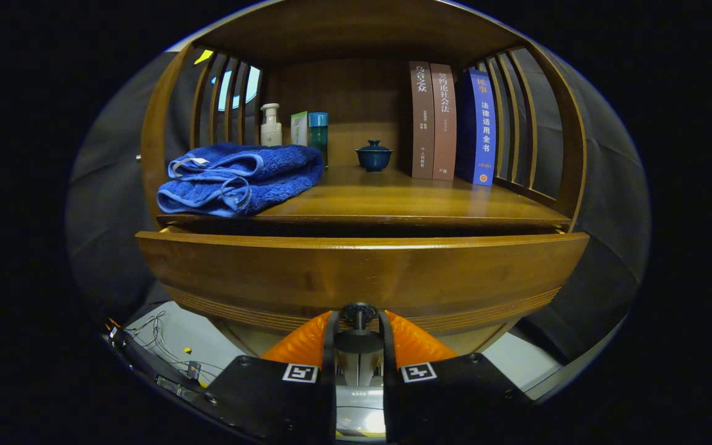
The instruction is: Pull open the drawer, take out the items inside it, and place them on the countertop above the cabinet.
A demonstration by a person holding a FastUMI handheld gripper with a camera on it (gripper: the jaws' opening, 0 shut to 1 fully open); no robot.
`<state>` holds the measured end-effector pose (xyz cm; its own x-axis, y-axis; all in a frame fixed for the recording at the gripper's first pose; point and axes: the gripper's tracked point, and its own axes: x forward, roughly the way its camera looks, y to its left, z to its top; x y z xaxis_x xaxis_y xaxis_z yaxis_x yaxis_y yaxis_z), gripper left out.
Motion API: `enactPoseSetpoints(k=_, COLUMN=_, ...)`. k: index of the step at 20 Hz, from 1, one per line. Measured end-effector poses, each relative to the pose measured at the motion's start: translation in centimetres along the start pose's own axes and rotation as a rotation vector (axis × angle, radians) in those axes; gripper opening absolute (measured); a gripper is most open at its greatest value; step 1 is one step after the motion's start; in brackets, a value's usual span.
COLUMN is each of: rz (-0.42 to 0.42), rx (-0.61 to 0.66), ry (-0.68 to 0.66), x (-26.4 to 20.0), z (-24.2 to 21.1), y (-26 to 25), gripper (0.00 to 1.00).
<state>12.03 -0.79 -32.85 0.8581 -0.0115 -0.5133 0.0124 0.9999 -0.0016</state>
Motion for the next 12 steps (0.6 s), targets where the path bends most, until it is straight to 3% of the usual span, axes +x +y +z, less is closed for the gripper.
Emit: enactPoseSetpoints(k=12, rz=0.028, rx=0.026, ry=0.051, x=-8.3, z=-3.7, y=-0.2, gripper=0.34)
